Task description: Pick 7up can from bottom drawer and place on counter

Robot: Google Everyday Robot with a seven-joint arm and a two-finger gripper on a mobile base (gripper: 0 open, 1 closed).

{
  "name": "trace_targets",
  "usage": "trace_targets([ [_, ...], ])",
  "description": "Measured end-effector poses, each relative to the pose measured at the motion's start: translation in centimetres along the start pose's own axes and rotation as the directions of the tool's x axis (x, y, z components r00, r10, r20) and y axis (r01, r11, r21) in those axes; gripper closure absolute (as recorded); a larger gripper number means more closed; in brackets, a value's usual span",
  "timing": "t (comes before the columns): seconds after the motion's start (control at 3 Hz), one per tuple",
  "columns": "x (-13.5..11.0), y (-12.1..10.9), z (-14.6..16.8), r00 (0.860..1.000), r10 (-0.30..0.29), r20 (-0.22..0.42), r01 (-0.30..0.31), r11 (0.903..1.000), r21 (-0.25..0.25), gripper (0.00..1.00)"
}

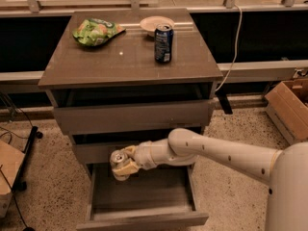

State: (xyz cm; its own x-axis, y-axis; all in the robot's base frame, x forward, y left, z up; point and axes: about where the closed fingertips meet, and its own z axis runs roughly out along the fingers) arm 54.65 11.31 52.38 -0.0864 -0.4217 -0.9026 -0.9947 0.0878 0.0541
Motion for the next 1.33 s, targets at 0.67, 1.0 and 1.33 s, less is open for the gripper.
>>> trace_targets([
  [0.67, -15.2, -0.3, -4.2, 0.989, -0.122, -0.086, 0.134, 0.9795, 0.150, 1.00],
  [1.0, -20.2, -0.4, -5.9, 0.974, -0.204, -0.099, 0.221, 0.9518, 0.212, 1.00],
  [1.33, -20.1, -0.3, -5.9, 0.974, -0.205, -0.099, 0.222, 0.9520, 0.211, 1.00],
])
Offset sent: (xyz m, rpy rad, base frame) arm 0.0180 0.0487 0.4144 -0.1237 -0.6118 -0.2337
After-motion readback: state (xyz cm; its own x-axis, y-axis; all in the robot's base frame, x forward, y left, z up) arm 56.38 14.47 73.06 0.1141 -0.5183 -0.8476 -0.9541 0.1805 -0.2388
